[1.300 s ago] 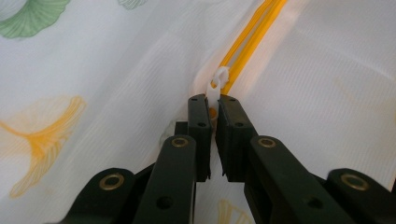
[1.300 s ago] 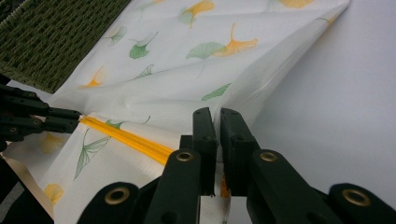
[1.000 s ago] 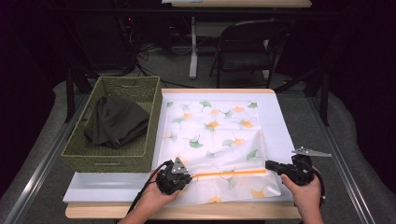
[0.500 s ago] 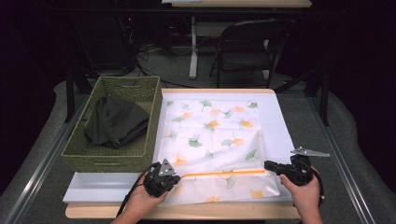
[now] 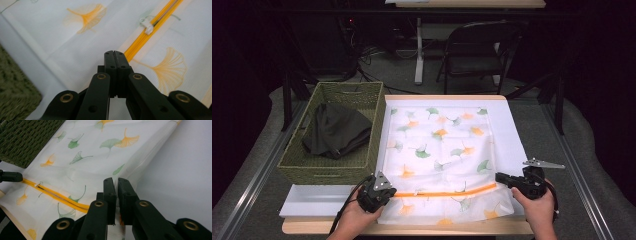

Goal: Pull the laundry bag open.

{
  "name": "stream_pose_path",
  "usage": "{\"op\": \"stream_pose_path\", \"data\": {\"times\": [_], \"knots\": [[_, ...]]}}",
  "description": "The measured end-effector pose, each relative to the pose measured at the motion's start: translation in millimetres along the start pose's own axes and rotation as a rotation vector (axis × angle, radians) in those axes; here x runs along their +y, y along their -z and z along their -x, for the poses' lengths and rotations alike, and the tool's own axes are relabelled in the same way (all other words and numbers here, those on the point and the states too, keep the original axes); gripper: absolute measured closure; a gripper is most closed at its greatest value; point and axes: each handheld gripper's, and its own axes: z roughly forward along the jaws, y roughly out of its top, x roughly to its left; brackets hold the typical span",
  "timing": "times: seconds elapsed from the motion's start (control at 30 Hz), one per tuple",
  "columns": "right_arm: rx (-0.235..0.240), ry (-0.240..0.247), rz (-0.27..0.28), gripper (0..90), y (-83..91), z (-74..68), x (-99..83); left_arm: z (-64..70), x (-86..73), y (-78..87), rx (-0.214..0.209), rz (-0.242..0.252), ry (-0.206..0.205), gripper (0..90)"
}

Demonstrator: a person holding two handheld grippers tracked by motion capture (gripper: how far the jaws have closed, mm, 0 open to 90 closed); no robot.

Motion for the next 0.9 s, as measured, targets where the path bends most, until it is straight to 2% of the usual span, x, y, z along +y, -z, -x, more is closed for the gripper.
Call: {"op": "stream_pose_path", "data": {"times": [0.07,0.17,0.33,0.57,0.73,0.8,0.9], "knots": [[0.002,0.002,-0.002,85.2,-0.9,-1.2,-0.5,3.4,5.1,-3.2,-0.013,0.006,0.001,88.4],[0.001,0.002,-0.005,85.2,-1.5,-1.1,-1.4,7.1,13.1,-9.4,-0.061,0.009,0.010,82.2],[0.004,-0.002,-0.006,85.1,-2.1,-0.1,-2.0,15.0,27.1,-21.7,-0.091,0.007,0.017,75.1],[0.003,-0.008,-0.009,85.1,-2.7,0.2,-2.7,20.8,38.3,-38.2,-0.089,0.010,0.045,66.4],[0.004,-0.005,-0.010,85.0,-3.1,-0.1,-2.8,22.5,41.3,-45.4,-0.078,-0.005,0.056,66.5],[0.002,-0.005,-0.010,85.0,-3.4,0.1,-3.1,22.9,41.1,-48.4,-0.059,-0.022,0.052,69.1],[-0.001,-0.007,-0.007,85.0,-3.6,1.3,-3.4,20.3,39.8,-47.1,-0.071,-0.023,0.049,75.0]]}}
